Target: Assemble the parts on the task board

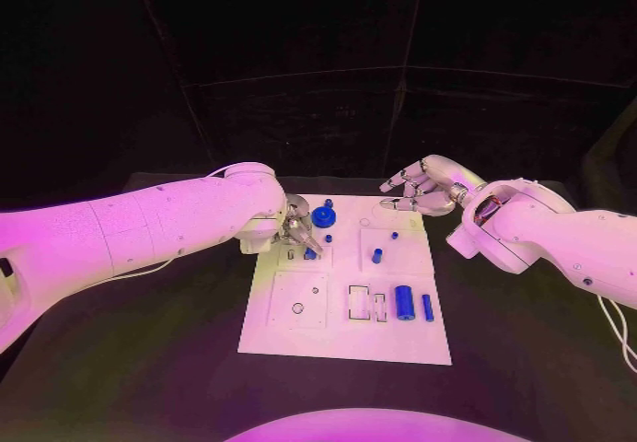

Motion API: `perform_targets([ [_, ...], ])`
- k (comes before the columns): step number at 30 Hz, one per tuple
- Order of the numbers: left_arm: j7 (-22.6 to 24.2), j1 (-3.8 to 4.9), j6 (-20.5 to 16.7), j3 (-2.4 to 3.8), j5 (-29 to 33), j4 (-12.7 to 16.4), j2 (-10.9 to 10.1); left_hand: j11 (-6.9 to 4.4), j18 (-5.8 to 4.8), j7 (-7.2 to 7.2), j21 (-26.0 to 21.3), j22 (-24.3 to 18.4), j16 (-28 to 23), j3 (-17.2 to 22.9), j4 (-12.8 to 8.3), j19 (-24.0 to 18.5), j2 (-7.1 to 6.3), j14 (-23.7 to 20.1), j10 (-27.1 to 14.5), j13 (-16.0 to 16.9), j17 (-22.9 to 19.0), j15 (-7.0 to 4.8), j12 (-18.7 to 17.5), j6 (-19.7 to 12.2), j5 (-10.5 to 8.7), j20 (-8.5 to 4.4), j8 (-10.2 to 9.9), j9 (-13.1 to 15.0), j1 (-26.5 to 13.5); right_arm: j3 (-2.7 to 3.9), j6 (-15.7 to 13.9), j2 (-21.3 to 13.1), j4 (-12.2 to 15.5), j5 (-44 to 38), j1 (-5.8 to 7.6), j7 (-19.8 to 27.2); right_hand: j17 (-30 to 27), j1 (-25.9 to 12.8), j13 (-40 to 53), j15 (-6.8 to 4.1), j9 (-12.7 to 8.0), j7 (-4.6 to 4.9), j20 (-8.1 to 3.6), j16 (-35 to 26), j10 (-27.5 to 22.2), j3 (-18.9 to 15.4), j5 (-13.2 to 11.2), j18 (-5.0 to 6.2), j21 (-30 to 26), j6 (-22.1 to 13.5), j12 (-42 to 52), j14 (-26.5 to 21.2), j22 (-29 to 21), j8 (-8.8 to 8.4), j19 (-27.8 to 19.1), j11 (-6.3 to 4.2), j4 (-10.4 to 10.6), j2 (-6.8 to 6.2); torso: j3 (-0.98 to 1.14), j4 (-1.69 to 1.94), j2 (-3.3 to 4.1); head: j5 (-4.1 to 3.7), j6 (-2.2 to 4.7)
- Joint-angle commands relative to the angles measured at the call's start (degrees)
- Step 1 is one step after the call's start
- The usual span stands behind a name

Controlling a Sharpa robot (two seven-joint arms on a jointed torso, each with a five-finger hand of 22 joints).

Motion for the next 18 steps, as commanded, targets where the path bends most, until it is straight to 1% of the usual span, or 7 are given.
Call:
perform_targets([
  [1,1.06,-0.13,-5.51,0.02,0.37,1.79,-1.40,-0.10,-0.40,-0.02,0.24,0.13,0.18,13.18,-10.57,0.21,-1.34,6.04,0.73,0.32,15.09,0.00,0.18,0.42,0.31,0.07,0.00,0.32,-2.12,0.04,0.27,0.10,-0.05,-0.37,0.12,0.16,-0.05,0.53,-0.06,-0.53,0.01,-0.09,0.02,-0.32,-0.34,-0.04,0.27,0.94,-0.20,-0.31,-0.24,1.75,-0.05,0.33,-0.43,0.02,-0.20,0.27,0.09,-0.08,0.05,0.18,0.08],
  [4,1.15,-0.33,-8.78,0.02,0.37,3.46,-2.81,0.02,-0.42,-0.04,0.30,0.34,0.18,18.94,-11.21,0.28,-3.32,6.04,1.16,0.65,15.09,-0.09,0.36,0.60,0.19,0.03,0.34,0.93,-5.17,0.04,0.26,0.08,-0.13,-0.38,0.12,0.17,-0.05,0.53,-0.06,-0.53,0.01,-0.09,0.02,-0.32,-0.34,-0.04,0.27,0.94,-0.20,-0.31,-0.24,1.75,-0.05,0.33,-0.43,0.02,-0.20,0.27,0.04,0.06,0.00,-0.09,-0.15],
  [5,1.21,-0.43,-10.38,0.01,0.37,4.24,-3.46,-0.13,-0.43,-0.02,0.34,0.43,0.18,19.81,-11.33,0.32,-3.62,6.04,1.31,0.81,15.09,-0.05,0.49,0.63,0.30,0.01,0.41,1.04,-5.51,0.04,0.26,0.06,-0.16,-0.38,0.12,0.18,-0.06,0.51,-0.08,-0.53,0.01,-0.09,0.02,-0.33,-0.35,-0.05,0.29,0.95,-0.23,-0.32,-0.26,1.75,-0.10,0.33,-0.46,0.03,-0.19,0.26,0.07,0.08,-0.02,-0.07,-0.18],
  [6,1.29,-0.54,-11.62,0.01,0.36,4.89,-3.97,-0.19,-0.41,0.19,0.41,0.61,0.18,23.15,-11.37,0.41,-4.81,6.04,1.58,0.96,15.09,-0.09,0.58,0.65,0.20,-0.12,0.66,1.46,-7.48,0.04,0.26,0.03,-0.19,-0.39,0.12,0.19,-0.06,0.50,-0.08,-0.53,0.00,-0.09,0.02,-0.34,-0.35,-0.06,0.30,0.95,-0.24,-0.32,-0.26,1.75,-0.12,0.33,-0.47,0.03,-0.18,0.26,0.08,0.10,-0.05,0.00,-0.24],
  [10,1.56,-1.06,-15.15,-0.01,0.35,6.83,-5.52,-0.26,-0.49,-0.16,0.49,0.84,0.18,26.28,-11.69,0.50,-6.02,6.04,2.02,1.38,15.09,-0.16,0.91,0.89,0.33,-0.07,1.12,1.99,-8.69,0.04,0.26,-0.05,-0.31,-0.39,0.11,0.21,-0.06,0.50,-0.08,-0.53,0.00,-0.09,0.02,-0.34,-0.35,-0.06,0.30,0.95,-0.24,-0.32,-0.26,1.75,-0.12,0.33,-0.47,0.03,-0.18,0.26,0.13,0.19,-0.06,0.06,-0.28],
  [12,1.45,-1.48,-16.55,-0.02,0.29,7.54,-6.17,-0.31,-0.49,-0.25,0.47,0.84,0.18,27.32,-11.72,0.49,-6.47,6.04,2.14,1.47,15.09,-0.17,0.97,0.94,0.33,-0.07,1.25,2.17,-9.18,0.04,0.27,-0.07,-0.45,-0.39,0.11,0.22,-0.06,0.50,-0.08,-0.53,0.00,-0.09,0.02,-0.34,-0.35,-0.06,0.30,0.95,-0.24,-0.32,-0.26,1.75,-0.12,0.33,-0.47,0.03,-0.18,0.26,0.04,0.09,-0.06,0.14,-0.29],
  [18,0.90,-2.56,-17.23,-0.04,-0.38,7.70,-6.57,-0.36,-0.50,-0.30,0.46,0.89,0.18,28.99,-11.59,0.51,-7.20,6.04,2.25,1.50,15.09,-0.19,0.95,1.00,0.33,-0.09,1.49,2.52,-10.16,0.04,0.31,-0.07,-0.62,-0.39,0.11,0.25,-0.06,0.50,-0.08,-0.53,0.00,-0.09,0.02,-0.34,-0.35,-0.06,0.30,0.95,-0.24,-0.32,-0.26,1.75,-0.12,0.33,-0.47,0.03,-0.18,0.26,-0.08,0.14,0.00,0.22,-0.38],
])
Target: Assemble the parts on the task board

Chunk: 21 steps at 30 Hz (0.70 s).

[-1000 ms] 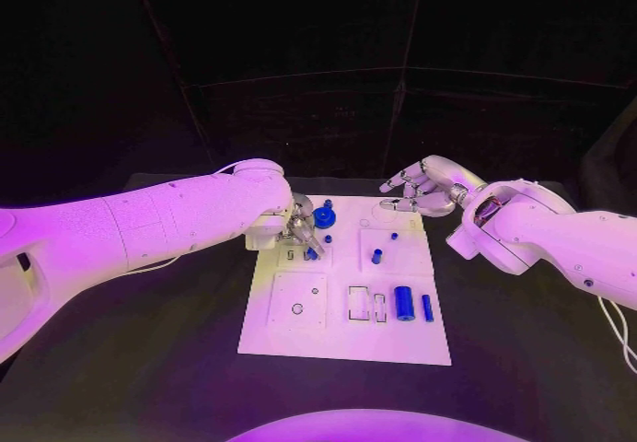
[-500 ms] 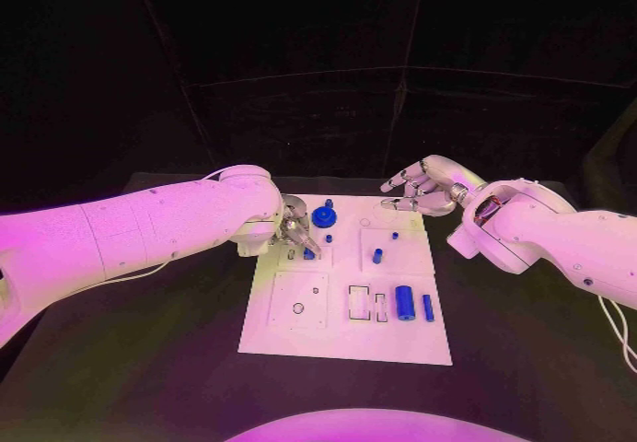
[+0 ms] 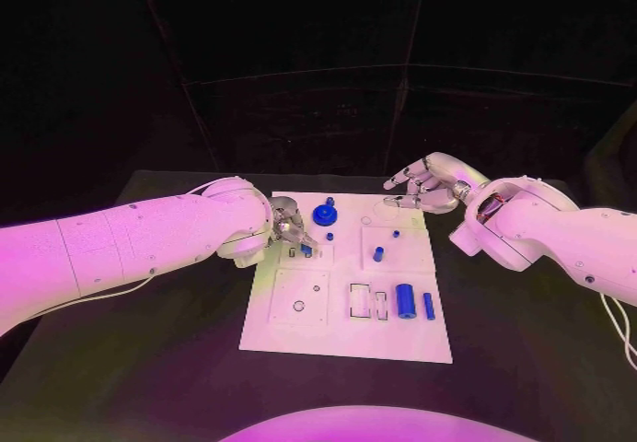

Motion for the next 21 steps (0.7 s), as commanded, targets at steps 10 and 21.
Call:
perform_targets([
  [10,-0.24,-1.14,-3.71,0.00,-1.76,-0.37,0.37,0.08,-0.52,-0.25,0.14,0.20,0.19,9.21,-7.72,0.53,-0.28,6.04,0.48,0.24,15.09,-0.21,0.29,0.18,0.19,-0.10,0.40,0.36,-1.31,0.04,0.33,0.09,-0.21,-0.22,0.11,0.34,-0.07,0.51,-0.09,-0.53,0.01,-0.09,0.02,-0.34,-0.35,-0.06,0.30,0.96,-0.24,-0.32,-0.26,1.74,-0.05,0.34,-0.47,0.03,-0.19,0.26,-0.04,-0.19,0.08,0.10,0.01],
  [21,-1.06,-1.24,-0.88,0.00,-3.23,-0.22,0.35,0.05,-0.51,-0.29,0.11,0.16,0.19,9.61,-7.52,0.51,-0.50,6.04,0.50,0.21,15.09,-0.22,0.26,0.29,0.17,-0.11,0.60,0.55,-1.76,0.04,0.56,0.29,-0.48,-0.22,0.11,0.33,-0.07,0.51,-0.09,-0.53,0.01,-0.09,0.02,-0.34,-0.35,-0.06,0.30,0.96,-0.24,-0.32,-0.26,1.74,-0.05,0.34,-0.47,0.03,-0.19,0.26,0.00,-0.15,0.05,0.36,0.05],
])
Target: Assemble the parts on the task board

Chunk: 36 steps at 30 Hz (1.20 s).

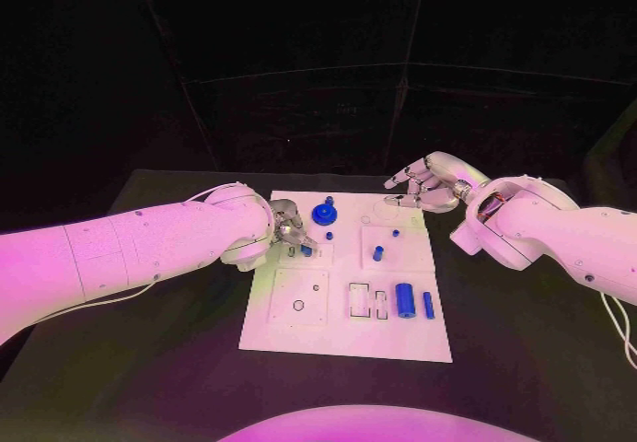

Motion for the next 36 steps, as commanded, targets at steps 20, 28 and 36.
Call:
perform_targets([
  [20,-1.50,0.03,4.71,0.04,-1.43,0.04,0.06,-0.22,-0.52,-0.52,0.11,0.07,0.19,8.09,-7.20,0.33,-0.22,6.04,0.30,-0.08,15.09,-0.27,0.19,0.41,0.25,0.06,0.64,0.34,-1.07,0.03,0.58,0.30,-0.20,-0.17,0.11,0.30,-0.11,0.39,-0.14,-0.51,0.00,-0.07,0.02,-0.39,-0.36,-0.16,0.37,0.96,-0.27,-0.33,-0.30,1.74,-0.09,0.38,-0.48,0.05,-0.09,0.23,0.01,0.00,0.01,0.11,-0.07],
  [28,-1.35,0.05,4.68,0.04,-1.43,-0.93,0.68,-0.35,-0.56,-0.74,0.21,0.32,0.19,7.04,-4.90,0.43,-0.84,6.04,0.62,0.21,15.09,-0.37,0.45,1.24,0.22,-0.03,1.29,0.82,-4.17,0.03,0.53,0.34,-0.25,-0.17,0.11,0.31,-0.16,0.36,-0.22,-0.51,0.00,-0.07,0.02,-0.43,-0.40,-0.18,0.37,0.99,-0.35,-0.34,-0.37,1.73,-0.24,0.38,-0.57,0.05,-0.08,0.22,0.04,0.02,0.00,0.10,-0.20],
  [36,-1.39,0.09,5.73,0.05,-1.43,-2.58,1.67,-0.55,-0.59,-0.97,0.26,0.49,0.19,4.98,-3.05,0.51,-1.78,6.04,0.87,0.63,15.09,-0.55,0.84,1.79,0.22,-0.18,1.64,1.13,-6.68,0.03,0.53,0.35,-0.19,-0.17,0.11,0.28,-0.25,0.32,-0.26,-0.51,0.00,-0.07,0.02,-0.50,-0.43,-0.21,0.36,1.00,-0.38,-0.34,-0.41,1.71,-0.29,0.39,-0.59,0.06,-0.04,0.21,0.08,-0.05,0.00,-0.01,-0.27],
])
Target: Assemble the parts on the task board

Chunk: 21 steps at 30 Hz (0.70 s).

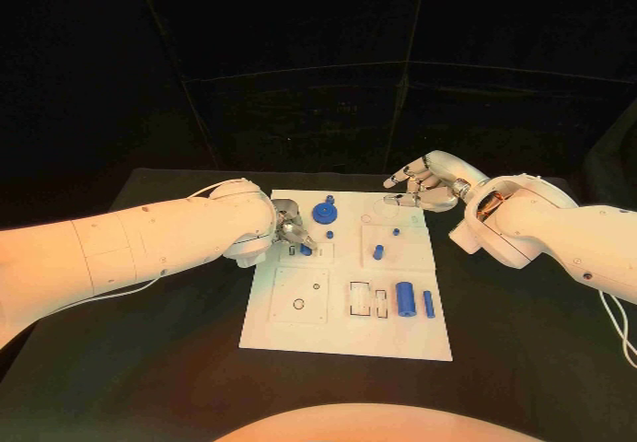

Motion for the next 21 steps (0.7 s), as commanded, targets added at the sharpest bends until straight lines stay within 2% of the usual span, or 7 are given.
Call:
perform_targets([
  [1,-0.52,-0.02,2.08,-0.05,-0.33,-0.54,0.26,-0.15,-0.58,-0.04,0.27,0.11,0.18,-0.68,0.82,0.33,-0.12,6.04,0.45,0.18,15.09,-0.56,0.27,0.46,0.20,0.01,0.11,-0.04,-0.83,0.04,0.22,0.02,0.14,-0.15,0.11,0.27,-0.06,0.30,-0.09,-0.51,0.01,-0.06,-0.20,-0.28,-0.43,-0.22,0.36,1.00,-0.39,-0.34,-0.20,1.71,-0.12,0.39,-0.39,0.06,-0.03,0.21,0.02,-0.05,0.00,-0.10,-0.05],
  [9,-0.82,-0.01,3.75,-0.05,-0.33,-1.29,0.87,-0.28,-0.61,-0.20,0.32,0.25,0.18,-2.52,1.93,0.39,-0.76,6.04,0.75,0.66,15.09,-0.68,0.70,1.00,0.20,-0.11,0.36,0.17,-2.31,0.04,0.37,-0.03,0.20,-0.15,0.11,0.22,-0.21,0.16,-0.18,-0.50,0.01,-0.06,-0.19,-0.41,-0.47,-0.31,0.33,1.04,-0.49,-0.34,-0.28,1.67,-0.31,0.42,-0.50,0.07,0.06,0.19,-0.01,0.01,-0.03,-0.19,-0.14],
  [21,-0.99,0.01,4.20,-0.05,-0.33,-1.70,1.45,-0.44,-0.65,-0.41,0.41,0.48,0.18,-4.48,3.40,0.51,-0.72,6.04,1.23,1.33,15.09,-0.83,1.31,1.64,0.19,-0.25,0.65,0.42,-3.87,0.04,0.37,-0.07,0.25,-0.15,0.11,0.24,-0.47,0.07,-0.28,-0.49,0.01,-0.06,-0.19,-0.61,-0.53,-0.38,0.30,1.13,-0.71,-0.34,-0.37,1.61,-0.72,0.44,-0.73,0.08,0.12,0.16,-0.01,0.00,-0.01,-0.27,-0.13],
])
